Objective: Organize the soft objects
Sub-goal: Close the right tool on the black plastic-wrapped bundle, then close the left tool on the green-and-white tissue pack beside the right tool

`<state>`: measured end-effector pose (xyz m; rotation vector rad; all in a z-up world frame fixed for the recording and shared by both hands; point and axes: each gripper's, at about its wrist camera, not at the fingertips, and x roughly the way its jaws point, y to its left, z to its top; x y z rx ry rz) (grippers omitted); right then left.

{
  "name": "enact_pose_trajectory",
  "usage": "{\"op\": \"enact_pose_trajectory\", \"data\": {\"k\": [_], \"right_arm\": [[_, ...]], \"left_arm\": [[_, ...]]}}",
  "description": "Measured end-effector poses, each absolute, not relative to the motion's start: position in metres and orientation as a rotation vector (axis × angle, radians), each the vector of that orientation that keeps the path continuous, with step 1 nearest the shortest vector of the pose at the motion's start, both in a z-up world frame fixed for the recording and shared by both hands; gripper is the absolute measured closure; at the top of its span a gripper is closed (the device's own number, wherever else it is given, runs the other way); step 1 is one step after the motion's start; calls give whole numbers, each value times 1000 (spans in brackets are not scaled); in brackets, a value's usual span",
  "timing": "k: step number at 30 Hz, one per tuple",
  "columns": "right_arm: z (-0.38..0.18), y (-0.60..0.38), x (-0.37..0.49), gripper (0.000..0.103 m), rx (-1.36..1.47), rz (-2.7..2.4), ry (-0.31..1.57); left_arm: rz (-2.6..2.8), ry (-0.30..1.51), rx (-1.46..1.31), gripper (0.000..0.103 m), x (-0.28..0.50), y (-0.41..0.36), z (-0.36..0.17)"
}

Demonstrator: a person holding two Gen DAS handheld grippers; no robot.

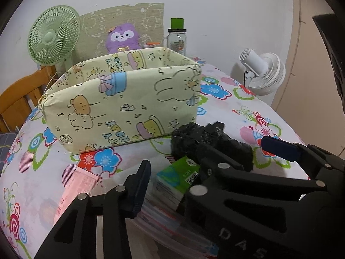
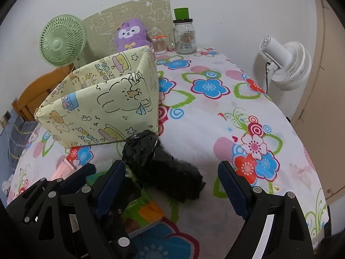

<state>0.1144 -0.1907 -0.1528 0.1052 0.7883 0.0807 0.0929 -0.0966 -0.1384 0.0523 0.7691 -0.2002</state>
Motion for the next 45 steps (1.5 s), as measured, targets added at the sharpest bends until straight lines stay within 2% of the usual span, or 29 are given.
{"op": "enact_pose_trajectory", "data": {"k": [6,8,10,11,14,21,25,29,45], "right_arm": [[-159,-192,126,14,110,88,803],[-162,-193,129,24,121,103,812],[-164,-193,132,29,131,118,818],[-165,-193,132,38,131,124,822],[-168,-193,132,43,142,138,829],[-166,-194,126,61,142,145,821],[-160,-195,120,64,133,130,796],[-153,-200,112,65,129,103,764],[-155,-215,98,65,133,38,765]], "left_arm": [[-192,778,49,53,100,-94,-142],[-194,784,52,53,102,-95,-143],[-193,788,53,51,103,-96,-144],[-192,787,55,51,103,-96,-144],[-184,786,69,48,104,-99,-145],[-177,788,85,33,104,-102,-147],[-187,775,84,23,100,-103,-144],[-204,749,92,18,93,-105,-138],[-241,756,127,15,86,-120,-144]]}}
